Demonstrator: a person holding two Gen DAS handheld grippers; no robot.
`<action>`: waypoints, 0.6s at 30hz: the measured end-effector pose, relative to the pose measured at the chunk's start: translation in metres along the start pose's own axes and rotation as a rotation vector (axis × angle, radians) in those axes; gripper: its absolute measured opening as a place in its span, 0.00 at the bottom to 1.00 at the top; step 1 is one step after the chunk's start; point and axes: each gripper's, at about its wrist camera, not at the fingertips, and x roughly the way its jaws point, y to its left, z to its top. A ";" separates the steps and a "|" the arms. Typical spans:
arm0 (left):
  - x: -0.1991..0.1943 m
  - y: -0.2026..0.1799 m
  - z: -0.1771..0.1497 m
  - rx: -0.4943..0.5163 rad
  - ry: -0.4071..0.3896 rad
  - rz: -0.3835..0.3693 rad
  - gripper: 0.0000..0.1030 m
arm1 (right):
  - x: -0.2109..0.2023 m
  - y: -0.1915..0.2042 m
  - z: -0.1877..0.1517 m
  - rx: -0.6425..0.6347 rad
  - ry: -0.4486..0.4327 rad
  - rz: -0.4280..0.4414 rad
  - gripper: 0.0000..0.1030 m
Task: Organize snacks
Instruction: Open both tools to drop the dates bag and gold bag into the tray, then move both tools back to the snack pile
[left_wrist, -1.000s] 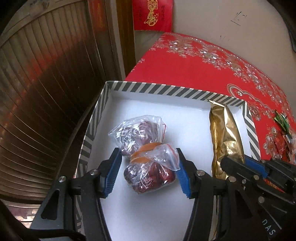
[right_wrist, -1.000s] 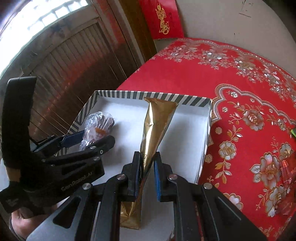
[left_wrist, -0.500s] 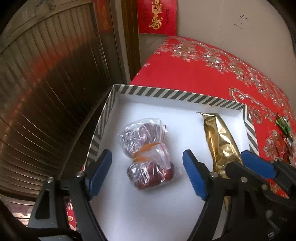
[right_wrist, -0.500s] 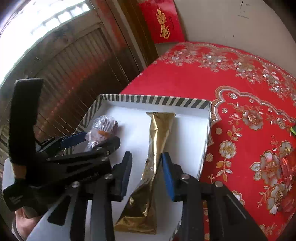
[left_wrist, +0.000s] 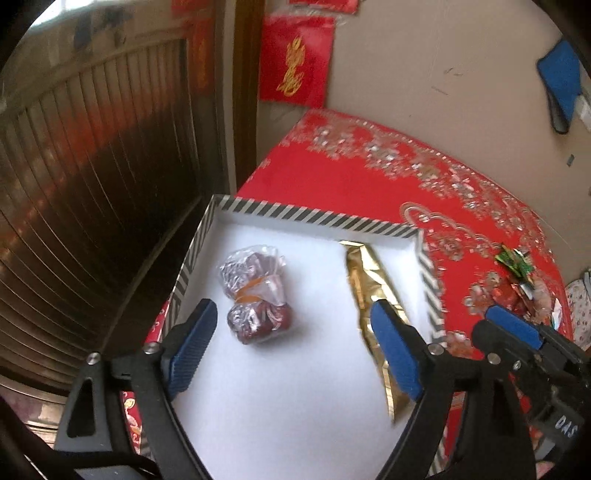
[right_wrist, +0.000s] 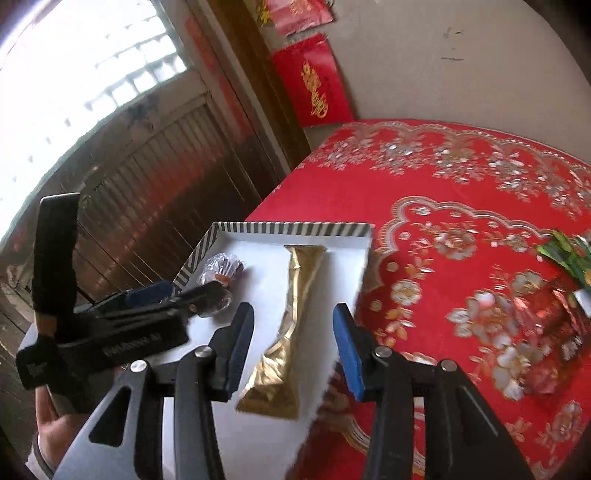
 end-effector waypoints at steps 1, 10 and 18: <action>-0.005 -0.004 -0.001 0.007 -0.008 0.001 0.83 | -0.008 -0.005 -0.002 0.004 -0.011 -0.004 0.43; -0.043 -0.082 -0.013 0.162 -0.081 -0.061 0.84 | -0.083 -0.057 -0.027 0.037 -0.097 -0.102 0.47; -0.064 -0.186 -0.026 0.346 -0.195 0.032 0.90 | -0.167 -0.130 -0.053 0.152 -0.211 -0.265 0.49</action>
